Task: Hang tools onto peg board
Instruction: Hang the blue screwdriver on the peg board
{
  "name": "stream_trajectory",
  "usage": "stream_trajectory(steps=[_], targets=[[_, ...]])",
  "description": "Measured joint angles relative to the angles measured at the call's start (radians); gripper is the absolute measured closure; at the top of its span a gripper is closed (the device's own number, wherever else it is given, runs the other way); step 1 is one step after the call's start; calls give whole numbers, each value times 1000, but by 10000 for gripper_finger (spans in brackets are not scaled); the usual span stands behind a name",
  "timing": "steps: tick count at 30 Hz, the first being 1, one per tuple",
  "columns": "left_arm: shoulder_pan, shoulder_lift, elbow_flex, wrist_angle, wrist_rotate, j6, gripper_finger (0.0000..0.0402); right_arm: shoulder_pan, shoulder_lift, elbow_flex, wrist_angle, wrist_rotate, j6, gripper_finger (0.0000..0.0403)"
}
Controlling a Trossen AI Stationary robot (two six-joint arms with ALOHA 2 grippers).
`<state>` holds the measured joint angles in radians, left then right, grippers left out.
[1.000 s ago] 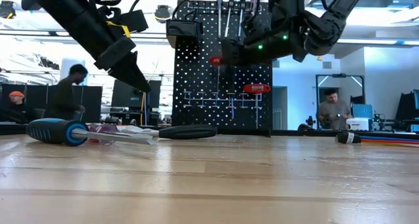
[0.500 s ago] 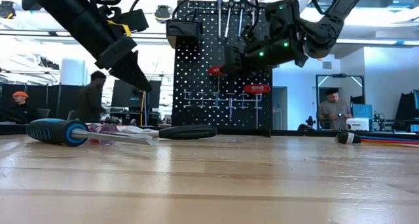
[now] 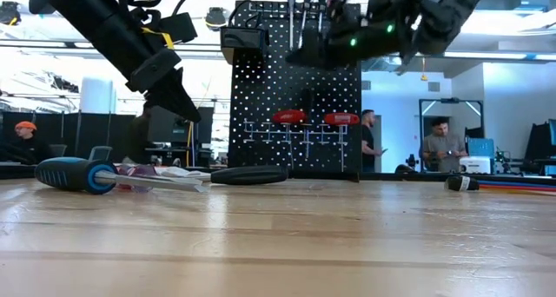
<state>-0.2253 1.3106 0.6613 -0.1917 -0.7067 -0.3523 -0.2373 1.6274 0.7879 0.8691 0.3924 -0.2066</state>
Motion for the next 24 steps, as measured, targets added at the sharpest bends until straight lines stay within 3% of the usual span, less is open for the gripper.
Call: stream_trajectory(steps=[7,12,16,24], targets=[[0,0,0,-11,9,0,265,142,-85,0,-71,7,-58,159],[0,0,1,-94,104,20,265,247,-82,0,-212,-1,-37,159],[5,0,-27,-97,117,22,265,330,-40,-10,-329,-2,48,159],[117,0,-163,171,294,122,265,488,77,-9,-277,-2,150,159]])
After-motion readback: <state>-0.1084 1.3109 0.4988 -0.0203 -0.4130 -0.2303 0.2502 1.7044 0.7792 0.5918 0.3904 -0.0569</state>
